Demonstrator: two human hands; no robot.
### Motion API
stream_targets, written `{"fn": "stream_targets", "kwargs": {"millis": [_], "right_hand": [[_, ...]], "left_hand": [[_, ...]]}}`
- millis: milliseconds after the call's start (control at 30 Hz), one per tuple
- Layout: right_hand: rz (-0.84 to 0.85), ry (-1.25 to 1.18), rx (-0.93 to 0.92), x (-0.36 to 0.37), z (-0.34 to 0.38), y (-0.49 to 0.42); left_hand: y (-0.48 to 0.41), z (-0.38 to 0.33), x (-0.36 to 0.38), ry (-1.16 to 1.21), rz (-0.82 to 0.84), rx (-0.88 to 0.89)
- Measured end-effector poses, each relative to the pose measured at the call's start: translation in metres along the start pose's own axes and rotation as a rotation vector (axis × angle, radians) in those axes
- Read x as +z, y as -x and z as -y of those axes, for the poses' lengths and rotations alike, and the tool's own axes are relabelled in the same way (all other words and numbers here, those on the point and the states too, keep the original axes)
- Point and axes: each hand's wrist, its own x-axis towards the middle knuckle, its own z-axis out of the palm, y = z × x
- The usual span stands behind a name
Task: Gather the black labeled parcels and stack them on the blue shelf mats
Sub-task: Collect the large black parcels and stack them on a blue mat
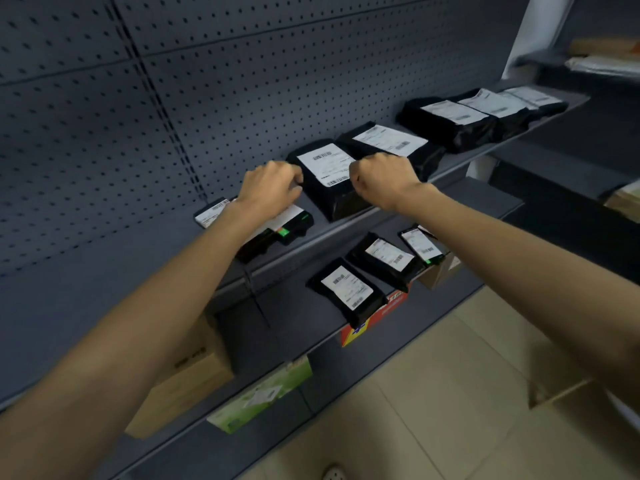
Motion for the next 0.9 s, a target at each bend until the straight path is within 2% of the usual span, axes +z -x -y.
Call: {"fn": "stream_targets", "kwargs": {"millis": [133, 333, 467, 667, 900], "right_hand": [[0.001, 0.0, 0.011, 0.015, -0.048, -0.026], [0.013, -0.012, -0.041, 0.043, -0.117, -0.058], [0.102, -0.043, -0.078, 0.056, -0.16, -0.077], [0.288, -0.144, -0.108, 0.08, -0.194, -0.096], [0.477, -0.199, -0.177, 0.084, -0.199, -0.106]], "left_hand": [[-0.041, -0.029, 0.011, -0.012, 0.004, 0.014], [-0.09, -0.075, 0.032, -0.012, 0.004, -0.116], [-0.112, -0.111, 0.046, -0.051, 0.117, -0.334], [-0.127, -0.15, 0.062, 0.03, 0.34, -0.705], [-0.127, -0.161, 0.067, 0.118, 0.435, -0.916]]}}
